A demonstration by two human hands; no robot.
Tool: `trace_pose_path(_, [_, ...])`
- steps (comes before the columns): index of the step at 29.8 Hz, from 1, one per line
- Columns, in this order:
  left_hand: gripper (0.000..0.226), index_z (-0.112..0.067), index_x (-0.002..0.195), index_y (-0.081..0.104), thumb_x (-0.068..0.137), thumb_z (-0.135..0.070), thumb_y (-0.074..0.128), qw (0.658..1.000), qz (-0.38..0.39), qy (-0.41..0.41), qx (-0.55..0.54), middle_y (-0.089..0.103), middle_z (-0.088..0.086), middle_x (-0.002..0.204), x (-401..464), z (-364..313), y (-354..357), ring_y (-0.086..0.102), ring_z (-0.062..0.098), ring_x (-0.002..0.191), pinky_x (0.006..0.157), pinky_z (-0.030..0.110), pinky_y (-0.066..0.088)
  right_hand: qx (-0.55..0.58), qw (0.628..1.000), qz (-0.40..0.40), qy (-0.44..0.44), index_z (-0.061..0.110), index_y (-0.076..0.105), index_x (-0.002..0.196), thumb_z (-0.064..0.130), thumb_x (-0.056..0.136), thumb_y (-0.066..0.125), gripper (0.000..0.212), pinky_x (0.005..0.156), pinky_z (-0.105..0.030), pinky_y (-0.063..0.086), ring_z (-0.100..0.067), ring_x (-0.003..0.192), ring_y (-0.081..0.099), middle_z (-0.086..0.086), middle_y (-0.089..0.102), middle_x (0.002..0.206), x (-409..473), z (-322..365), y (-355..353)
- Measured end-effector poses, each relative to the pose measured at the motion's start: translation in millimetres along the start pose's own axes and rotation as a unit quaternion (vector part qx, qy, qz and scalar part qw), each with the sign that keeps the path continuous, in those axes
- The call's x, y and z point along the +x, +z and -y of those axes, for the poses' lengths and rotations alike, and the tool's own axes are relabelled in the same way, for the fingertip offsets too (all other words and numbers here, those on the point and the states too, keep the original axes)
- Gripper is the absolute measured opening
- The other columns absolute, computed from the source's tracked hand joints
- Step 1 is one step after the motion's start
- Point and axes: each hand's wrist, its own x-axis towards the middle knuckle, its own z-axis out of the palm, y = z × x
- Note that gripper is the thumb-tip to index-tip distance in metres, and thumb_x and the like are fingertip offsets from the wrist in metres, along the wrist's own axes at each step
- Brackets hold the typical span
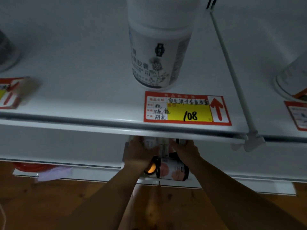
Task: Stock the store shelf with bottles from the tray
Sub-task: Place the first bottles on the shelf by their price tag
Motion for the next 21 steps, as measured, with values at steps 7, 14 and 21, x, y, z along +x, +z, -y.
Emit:
trace_pose_path(7, [0.042, -0.025, 0.098, 0.062, 0.063, -0.016, 0.084, 0.963, -0.004, -0.034, -0.269, 0.068, -0.007, 0.088, -20, 0, -25, 0.066, 0.008, 0.077, 0.055, 0.014, 0.051, 0.048, 0.996, -0.020, -0.077, 0.010, 0.056, 0.117, 0.052, 0.080, 0.063, 0.056, 0.085, -0.032, 0.050, -0.029, 0.108, 0.058, -0.008, 0.065, 0.110, -31, 18, -26])
trace_pose_path(14, [0.048, -0.007, 0.110, 0.063, 0.062, -0.008, 0.059, 0.846, 0.167, -0.125, -0.491, 0.073, 0.018, 0.098, -133, -9, -100, 0.071, 0.032, 0.084, 0.067, 0.041, 0.059, 0.166, 0.950, 0.240, -0.107, 0.024, 0.070, 0.097, 0.025, 0.086, 0.064, 0.013, 0.079, -0.024, 0.055, -0.009, 0.092, 0.071, 0.006, 0.076, 0.097, -155, 20, -37])
trace_pose_path(21, [0.045, -0.007, 0.123, 0.056, 0.080, -0.015, 0.067, 0.888, 0.077, -0.061, -0.448, 0.066, 0.023, 0.118, -257, -37, -169, 0.063, 0.041, 0.109, 0.093, 0.052, 0.051, 0.228, 0.894, 0.375, -0.094, 0.014, 0.064, 0.111, 0.016, 0.070, 0.067, 0.041, 0.070, -0.034, 0.058, -0.028, 0.094, 0.071, -0.010, 0.075, 0.103, -247, 38, -40])
